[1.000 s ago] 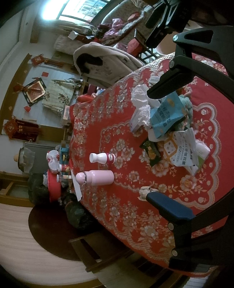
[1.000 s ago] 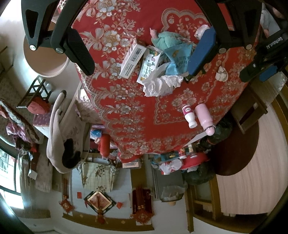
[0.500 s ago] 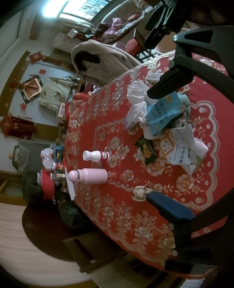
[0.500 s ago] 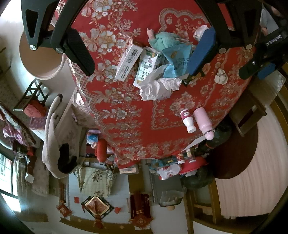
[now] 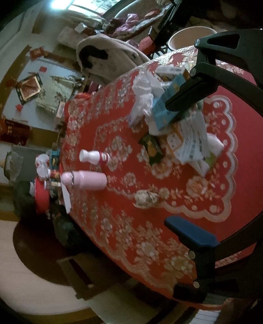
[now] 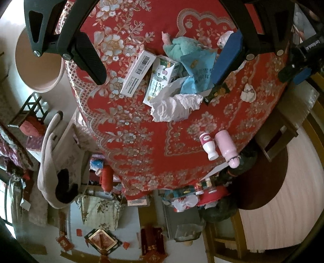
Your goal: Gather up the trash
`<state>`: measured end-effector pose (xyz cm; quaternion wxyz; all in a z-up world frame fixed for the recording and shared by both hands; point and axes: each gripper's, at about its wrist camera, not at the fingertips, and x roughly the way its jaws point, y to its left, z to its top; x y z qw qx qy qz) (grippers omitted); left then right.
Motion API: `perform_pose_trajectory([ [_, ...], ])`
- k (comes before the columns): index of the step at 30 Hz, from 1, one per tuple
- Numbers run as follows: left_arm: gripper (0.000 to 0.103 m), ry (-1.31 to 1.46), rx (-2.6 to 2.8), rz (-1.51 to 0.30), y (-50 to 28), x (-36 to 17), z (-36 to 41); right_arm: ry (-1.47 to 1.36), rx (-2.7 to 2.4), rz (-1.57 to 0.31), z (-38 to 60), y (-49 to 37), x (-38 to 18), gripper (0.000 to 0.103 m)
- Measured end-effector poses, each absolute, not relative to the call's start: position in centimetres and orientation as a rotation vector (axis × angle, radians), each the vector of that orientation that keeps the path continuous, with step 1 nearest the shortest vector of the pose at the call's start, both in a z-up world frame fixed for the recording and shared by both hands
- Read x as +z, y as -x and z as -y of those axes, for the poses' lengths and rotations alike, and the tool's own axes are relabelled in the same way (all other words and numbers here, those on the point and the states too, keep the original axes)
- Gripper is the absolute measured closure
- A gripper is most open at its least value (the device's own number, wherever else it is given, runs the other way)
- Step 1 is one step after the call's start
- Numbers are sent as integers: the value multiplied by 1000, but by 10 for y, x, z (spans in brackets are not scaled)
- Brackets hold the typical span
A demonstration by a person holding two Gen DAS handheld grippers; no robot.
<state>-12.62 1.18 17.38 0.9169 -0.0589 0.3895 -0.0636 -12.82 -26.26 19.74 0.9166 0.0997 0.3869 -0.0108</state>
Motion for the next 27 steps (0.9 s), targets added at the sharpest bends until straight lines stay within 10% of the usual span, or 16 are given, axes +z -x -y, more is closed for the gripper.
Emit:
perform_pose_trajectory([
  [27,1,113,-102,-963,110,133,-20,-194,236,-1007,224,82,146,23],
])
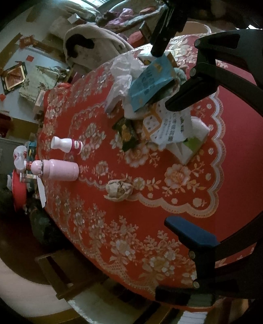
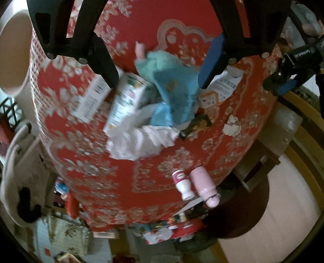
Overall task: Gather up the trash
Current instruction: 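Reach the right tool to the blue snack wrapper and grasp it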
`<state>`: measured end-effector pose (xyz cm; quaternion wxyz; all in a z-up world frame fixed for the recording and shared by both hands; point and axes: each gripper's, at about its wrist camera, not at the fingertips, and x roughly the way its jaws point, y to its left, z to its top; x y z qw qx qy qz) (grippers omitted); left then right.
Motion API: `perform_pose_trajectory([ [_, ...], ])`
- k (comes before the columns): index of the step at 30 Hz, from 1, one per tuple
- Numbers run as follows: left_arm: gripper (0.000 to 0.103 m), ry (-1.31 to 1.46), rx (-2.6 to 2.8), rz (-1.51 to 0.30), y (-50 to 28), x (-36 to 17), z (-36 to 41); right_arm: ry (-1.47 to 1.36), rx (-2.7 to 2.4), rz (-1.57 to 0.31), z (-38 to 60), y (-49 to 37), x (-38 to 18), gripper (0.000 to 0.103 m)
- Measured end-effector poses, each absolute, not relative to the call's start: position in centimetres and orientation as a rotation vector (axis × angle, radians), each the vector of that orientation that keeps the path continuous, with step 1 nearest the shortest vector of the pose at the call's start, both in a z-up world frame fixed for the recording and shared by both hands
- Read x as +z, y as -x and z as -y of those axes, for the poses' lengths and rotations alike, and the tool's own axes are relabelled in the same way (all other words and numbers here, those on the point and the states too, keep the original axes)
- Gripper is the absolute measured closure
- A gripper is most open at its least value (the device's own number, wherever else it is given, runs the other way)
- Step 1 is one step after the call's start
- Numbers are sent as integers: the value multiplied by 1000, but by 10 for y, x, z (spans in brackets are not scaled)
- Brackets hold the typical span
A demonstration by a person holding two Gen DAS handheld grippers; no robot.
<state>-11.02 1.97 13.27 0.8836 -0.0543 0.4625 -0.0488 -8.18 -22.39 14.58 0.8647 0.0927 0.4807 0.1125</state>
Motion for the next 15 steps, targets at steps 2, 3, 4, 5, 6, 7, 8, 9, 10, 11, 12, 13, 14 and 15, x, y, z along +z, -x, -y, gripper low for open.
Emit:
perform_pose_trajectory([
  [2,1,109,-96,-965,107,132,-23,-178,247,-1031,212,70,140,23],
  [3,1,106,-94,-967,106,131,-24,-169,254,-1055,205,61,136,23],
  [4,1,103,-93,-970,105,130,-26,-164,256,-1070,201,56,132,23],
  [5,1,103,-95,-975,103,129,-27,-161,259,-1084,197,52,129,23],
  [6,1,104,-99,-979,101,128,-28,-157,260,-1097,193,48,125,23],
  [7,1,104,-108,-986,99,127,-28,-151,254,-1119,189,42,119,23],
  [8,1,103,-113,-992,97,126,-28,-152,251,-1145,187,36,113,23],
  [9,1,104,-119,-997,96,125,-28,-164,257,-1166,186,33,107,23],
  [10,1,109,-129,-1002,94,123,-27,-180,267,-1178,187,32,103,23],
  [11,1,116,-146,-1009,91,122,-27,-195,278,-1186,187,31,101,24],
  [12,1,121,-161,-1017,88,120,-26,-205,279,-1187,188,30,99,32],
  [13,1,124,-174,-1025,85,118,-24,-209,277,-1187,189,30,98,55],
  [14,1,122,-196,-1040,80,114,-21,-219,280,-1189,190,31,97,57],
  [15,1,116,-210,-1054,75,110,-18,-238,289,-1183,192,32,98,59],
])
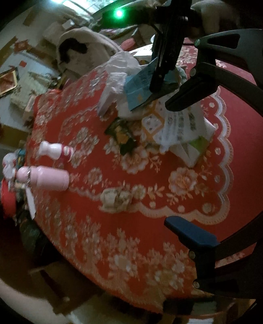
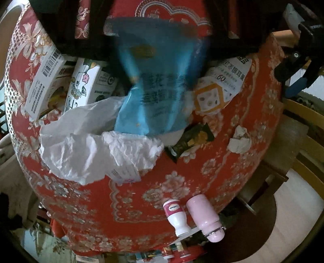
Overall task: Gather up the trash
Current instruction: 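Reach the right tool to the blue snack wrapper and grasp it, then grasp the orange-patterned snack bag with the left tool while right holds wrapper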
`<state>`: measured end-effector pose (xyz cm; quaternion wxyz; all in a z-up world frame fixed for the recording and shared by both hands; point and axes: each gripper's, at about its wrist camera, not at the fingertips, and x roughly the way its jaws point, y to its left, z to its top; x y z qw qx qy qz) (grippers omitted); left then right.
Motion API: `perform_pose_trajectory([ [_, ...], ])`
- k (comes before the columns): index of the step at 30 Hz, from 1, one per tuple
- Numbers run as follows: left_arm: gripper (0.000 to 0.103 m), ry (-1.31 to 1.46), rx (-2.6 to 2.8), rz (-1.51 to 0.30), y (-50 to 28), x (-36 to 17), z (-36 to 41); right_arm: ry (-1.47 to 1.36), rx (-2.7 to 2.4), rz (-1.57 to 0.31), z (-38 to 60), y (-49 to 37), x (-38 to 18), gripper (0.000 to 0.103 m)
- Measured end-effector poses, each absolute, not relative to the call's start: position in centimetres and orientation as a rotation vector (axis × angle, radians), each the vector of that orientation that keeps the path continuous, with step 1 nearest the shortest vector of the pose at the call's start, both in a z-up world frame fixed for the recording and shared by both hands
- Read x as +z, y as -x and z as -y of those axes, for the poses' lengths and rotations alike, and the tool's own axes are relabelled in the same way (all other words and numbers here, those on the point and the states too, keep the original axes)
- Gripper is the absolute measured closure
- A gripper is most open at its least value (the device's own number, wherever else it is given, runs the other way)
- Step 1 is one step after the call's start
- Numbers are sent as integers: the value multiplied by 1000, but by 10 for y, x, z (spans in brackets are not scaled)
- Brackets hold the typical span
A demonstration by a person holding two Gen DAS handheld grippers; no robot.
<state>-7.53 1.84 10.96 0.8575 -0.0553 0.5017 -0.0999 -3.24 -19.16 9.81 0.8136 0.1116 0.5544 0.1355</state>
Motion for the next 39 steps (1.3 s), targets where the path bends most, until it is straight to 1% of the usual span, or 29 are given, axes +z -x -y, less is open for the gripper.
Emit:
perform_pose_trajectory([
  [1,1,111,-216,-1063,73,106,-16,-247,295,-1177,193,34,101,61],
  [7,1,111,-298,-1152,50,80,1,-254,335,-1114,202,56,131,61],
  [9,7,111,-316,-1179,44,72,6,-266,347,-1101,208,64,139,61],
  [13,15,127,-364,-1230,34,57,16,-273,339,-1082,219,82,149,61],
  [16,31,163,-403,-1280,27,47,22,-283,323,-1077,229,91,150,61],
  [18,51,200,-435,-1288,24,48,24,-286,312,-1075,234,96,150,61],
  [19,56,208,-447,-1287,24,50,25,-287,307,-1074,236,99,150,61],
  [23,85,172,-467,-1276,24,56,34,-307,289,-1067,247,105,150,61],
  [24,90,168,-464,-1271,25,60,34,-310,287,-1064,250,107,151,61],
  [29,96,162,-451,-1214,38,90,27,-314,281,-1042,259,116,156,61],
  [34,96,131,-454,-1140,47,130,32,-329,261,-1016,273,124,159,61],
  [39,96,130,-500,-1086,55,163,54,-356,219,-1001,298,135,159,61],
])
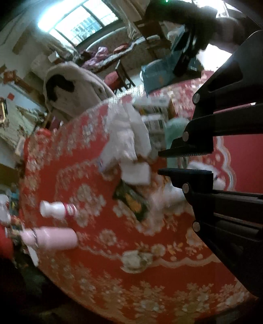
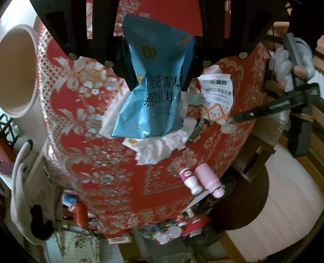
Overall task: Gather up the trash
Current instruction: 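Grasp the orange-patterned snack bag with the left tool while right holds wrapper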
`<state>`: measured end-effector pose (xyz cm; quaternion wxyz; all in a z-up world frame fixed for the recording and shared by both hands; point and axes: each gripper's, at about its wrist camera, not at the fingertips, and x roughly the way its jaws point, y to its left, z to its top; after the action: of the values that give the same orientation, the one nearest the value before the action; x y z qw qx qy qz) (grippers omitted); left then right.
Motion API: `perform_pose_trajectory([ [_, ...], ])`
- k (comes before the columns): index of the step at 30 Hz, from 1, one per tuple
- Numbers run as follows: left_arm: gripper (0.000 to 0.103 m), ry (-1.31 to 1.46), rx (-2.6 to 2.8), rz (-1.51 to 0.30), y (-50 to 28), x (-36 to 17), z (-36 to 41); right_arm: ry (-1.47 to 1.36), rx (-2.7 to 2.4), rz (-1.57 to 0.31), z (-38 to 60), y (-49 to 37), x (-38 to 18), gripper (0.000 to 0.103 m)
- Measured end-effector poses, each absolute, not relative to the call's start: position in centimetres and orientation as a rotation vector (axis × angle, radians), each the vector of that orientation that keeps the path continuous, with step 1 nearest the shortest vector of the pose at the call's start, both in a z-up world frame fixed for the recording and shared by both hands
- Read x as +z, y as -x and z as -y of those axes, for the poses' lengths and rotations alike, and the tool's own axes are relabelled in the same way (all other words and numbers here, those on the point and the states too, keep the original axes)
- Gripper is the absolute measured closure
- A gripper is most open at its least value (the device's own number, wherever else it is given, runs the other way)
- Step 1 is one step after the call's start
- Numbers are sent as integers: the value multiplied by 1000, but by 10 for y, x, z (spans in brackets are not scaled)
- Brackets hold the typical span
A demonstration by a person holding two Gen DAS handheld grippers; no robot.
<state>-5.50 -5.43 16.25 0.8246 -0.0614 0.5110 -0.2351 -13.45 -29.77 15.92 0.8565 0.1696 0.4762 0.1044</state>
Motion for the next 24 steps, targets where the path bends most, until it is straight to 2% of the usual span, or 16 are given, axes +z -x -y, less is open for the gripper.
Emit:
perform_pose_trajectory([
  [5,96,82,-541,-1073,60,172,91,-393,158,-1000,335,147,157,61],
  [11,93,179,-453,-1157,49,150,75,-431,117,-998,366,159,154,61],
  [13,77,225,-419,-1164,49,141,59,-447,115,-1004,371,160,150,61],
  [14,63,251,-383,-1166,50,136,47,-447,115,-1008,371,159,149,61],
  [15,53,263,-360,-1166,51,131,41,-445,117,-1010,370,160,148,61],
  [17,50,287,-309,-1177,52,118,27,-438,126,-1016,366,159,147,61],
  [24,51,371,-280,-1224,45,74,17,-403,143,-1035,349,158,144,61],
])
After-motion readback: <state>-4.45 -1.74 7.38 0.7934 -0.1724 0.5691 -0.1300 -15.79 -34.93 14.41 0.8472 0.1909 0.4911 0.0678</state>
